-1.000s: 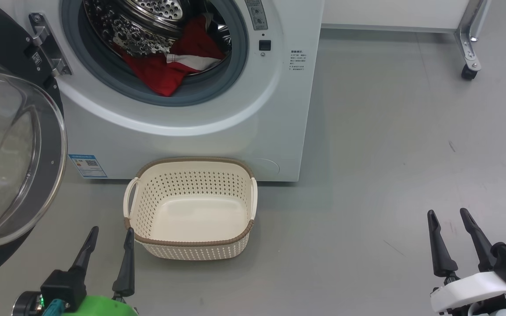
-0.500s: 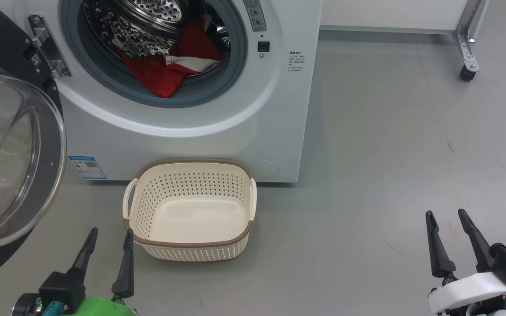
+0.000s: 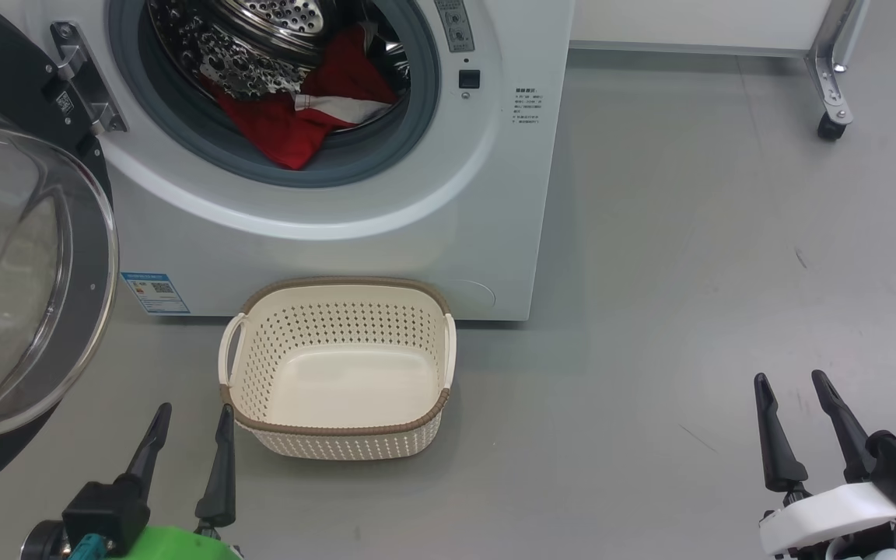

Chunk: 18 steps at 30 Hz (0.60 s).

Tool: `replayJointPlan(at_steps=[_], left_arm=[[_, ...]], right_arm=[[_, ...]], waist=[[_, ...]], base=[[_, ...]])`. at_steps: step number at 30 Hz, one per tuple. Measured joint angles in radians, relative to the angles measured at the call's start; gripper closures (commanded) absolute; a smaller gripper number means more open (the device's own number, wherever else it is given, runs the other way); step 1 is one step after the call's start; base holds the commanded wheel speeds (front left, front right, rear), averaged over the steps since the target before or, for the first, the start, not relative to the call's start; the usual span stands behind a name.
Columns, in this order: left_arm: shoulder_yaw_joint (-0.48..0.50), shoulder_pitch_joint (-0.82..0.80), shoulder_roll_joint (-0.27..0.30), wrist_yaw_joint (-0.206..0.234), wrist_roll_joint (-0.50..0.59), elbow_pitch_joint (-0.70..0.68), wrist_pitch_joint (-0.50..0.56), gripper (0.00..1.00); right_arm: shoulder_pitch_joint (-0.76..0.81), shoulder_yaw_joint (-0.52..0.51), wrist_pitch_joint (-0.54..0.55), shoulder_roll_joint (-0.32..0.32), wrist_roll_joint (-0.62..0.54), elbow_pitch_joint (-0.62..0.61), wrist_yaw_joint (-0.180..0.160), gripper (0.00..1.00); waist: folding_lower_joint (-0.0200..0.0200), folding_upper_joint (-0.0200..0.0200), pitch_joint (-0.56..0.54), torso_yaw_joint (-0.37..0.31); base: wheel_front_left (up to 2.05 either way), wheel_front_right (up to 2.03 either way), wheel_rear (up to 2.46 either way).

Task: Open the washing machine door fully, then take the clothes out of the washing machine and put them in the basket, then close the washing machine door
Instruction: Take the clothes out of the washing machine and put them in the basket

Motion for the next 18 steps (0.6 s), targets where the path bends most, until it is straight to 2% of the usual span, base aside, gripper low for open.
replayJointPlan(at_steps=[7, 18], left_arm=[[-0.004, 0.002, -0.001, -0.008, -0.081, 0.008, 0.000, 0.00], [-0.007, 0.002, -0.001, -0.010, -0.086, 0.007, 0.000, 0.00]], right_arm=[[0.000, 0.000, 0.000, 0.000, -0.008, 0.000, 0.000, 0.00], [0.000, 0.000, 0.000, 0.000, -0.008, 0.000, 0.000, 0.00]], waist=[[0.0000, 0.0000, 0.001, 0.002], [0.0000, 0.0000, 0.001, 0.006]], base=[[0.12, -0.12, 0.00], [0.45, -0.45, 0.00]])
